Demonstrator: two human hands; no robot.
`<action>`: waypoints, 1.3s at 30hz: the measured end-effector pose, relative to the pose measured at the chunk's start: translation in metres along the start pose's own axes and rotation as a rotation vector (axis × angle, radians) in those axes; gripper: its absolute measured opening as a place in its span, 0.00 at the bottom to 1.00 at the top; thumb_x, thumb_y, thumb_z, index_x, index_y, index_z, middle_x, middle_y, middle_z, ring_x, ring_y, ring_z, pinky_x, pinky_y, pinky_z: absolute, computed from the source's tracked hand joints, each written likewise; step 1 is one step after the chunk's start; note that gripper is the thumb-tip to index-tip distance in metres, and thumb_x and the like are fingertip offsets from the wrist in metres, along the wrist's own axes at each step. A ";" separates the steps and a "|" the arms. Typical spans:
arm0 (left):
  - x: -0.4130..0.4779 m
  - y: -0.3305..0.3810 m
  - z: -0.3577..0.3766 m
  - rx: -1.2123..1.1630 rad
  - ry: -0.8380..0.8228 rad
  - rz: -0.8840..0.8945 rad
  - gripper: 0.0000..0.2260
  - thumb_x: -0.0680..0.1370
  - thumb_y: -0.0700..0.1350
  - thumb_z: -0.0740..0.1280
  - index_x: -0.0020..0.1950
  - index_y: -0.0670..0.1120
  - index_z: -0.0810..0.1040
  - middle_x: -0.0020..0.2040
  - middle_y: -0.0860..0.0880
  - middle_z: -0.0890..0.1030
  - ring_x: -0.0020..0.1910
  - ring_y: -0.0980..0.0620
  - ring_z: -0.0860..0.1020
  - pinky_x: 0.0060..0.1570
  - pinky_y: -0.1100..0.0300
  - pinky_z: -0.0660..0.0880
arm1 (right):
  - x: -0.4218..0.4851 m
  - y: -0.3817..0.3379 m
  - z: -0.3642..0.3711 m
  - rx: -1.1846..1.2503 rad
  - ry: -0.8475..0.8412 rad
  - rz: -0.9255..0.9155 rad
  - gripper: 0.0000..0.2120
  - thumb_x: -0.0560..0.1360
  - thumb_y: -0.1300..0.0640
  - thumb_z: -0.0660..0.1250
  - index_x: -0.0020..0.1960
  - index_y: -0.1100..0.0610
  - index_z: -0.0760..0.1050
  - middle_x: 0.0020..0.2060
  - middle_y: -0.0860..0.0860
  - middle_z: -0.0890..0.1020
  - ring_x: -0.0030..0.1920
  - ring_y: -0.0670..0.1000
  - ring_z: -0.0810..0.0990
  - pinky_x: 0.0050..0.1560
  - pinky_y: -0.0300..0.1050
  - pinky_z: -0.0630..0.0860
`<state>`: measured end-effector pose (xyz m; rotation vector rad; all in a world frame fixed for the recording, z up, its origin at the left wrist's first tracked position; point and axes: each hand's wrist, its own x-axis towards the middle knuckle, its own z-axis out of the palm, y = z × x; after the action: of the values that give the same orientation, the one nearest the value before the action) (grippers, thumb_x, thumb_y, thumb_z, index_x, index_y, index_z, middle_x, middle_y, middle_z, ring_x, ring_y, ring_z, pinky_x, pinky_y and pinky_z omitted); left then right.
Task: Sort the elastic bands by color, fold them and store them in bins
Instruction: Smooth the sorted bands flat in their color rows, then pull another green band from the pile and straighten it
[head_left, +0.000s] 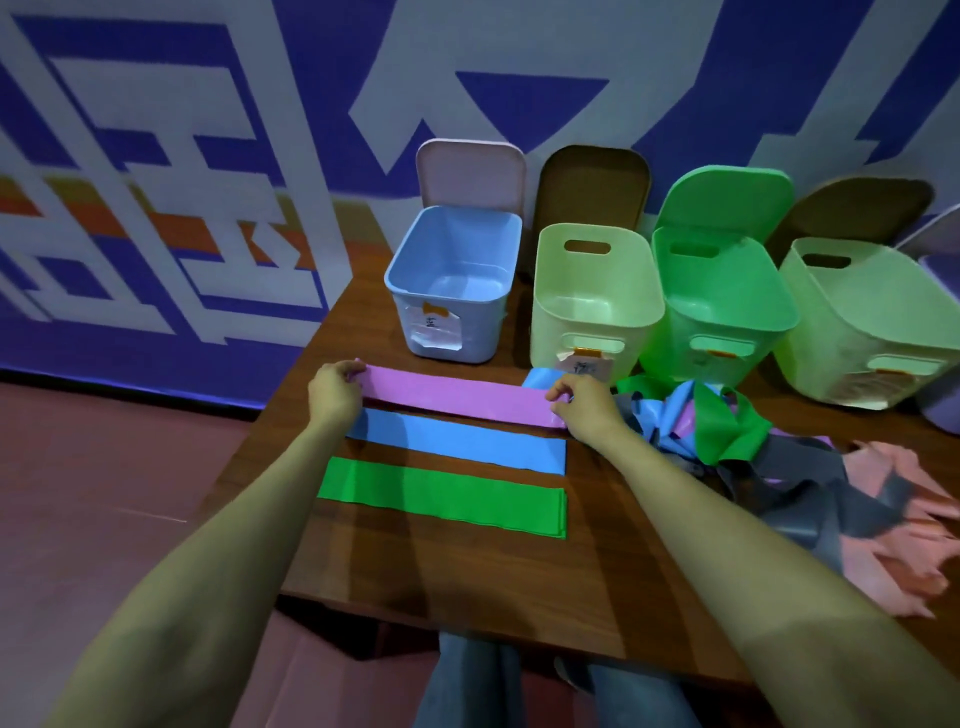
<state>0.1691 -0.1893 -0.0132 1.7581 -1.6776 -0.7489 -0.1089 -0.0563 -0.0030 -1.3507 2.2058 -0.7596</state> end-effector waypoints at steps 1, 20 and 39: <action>0.004 0.000 0.002 0.017 0.000 0.007 0.13 0.79 0.35 0.61 0.60 0.41 0.79 0.64 0.40 0.76 0.62 0.41 0.74 0.64 0.52 0.70 | 0.003 0.000 0.004 -0.011 0.014 0.006 0.05 0.73 0.67 0.65 0.45 0.59 0.78 0.52 0.58 0.80 0.48 0.56 0.77 0.46 0.41 0.69; 0.023 -0.006 0.014 0.153 -0.041 0.020 0.13 0.80 0.37 0.59 0.62 0.41 0.78 0.65 0.38 0.69 0.63 0.38 0.71 0.65 0.52 0.67 | 0.019 -0.010 0.021 -0.215 -0.014 0.034 0.08 0.74 0.63 0.60 0.45 0.62 0.78 0.50 0.59 0.81 0.55 0.59 0.76 0.54 0.49 0.73; -0.063 0.072 0.025 0.635 -0.132 0.152 0.21 0.77 0.43 0.60 0.70 0.45 0.64 0.68 0.38 0.62 0.68 0.37 0.57 0.66 0.46 0.56 | -0.043 -0.027 -0.046 -0.504 0.111 -0.299 0.18 0.75 0.58 0.62 0.64 0.55 0.72 0.60 0.56 0.73 0.62 0.59 0.68 0.61 0.50 0.65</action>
<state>0.0995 -0.1300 0.0231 1.9793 -2.2859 -0.2746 -0.1013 -0.0171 0.0529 -1.9552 2.4134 -0.3870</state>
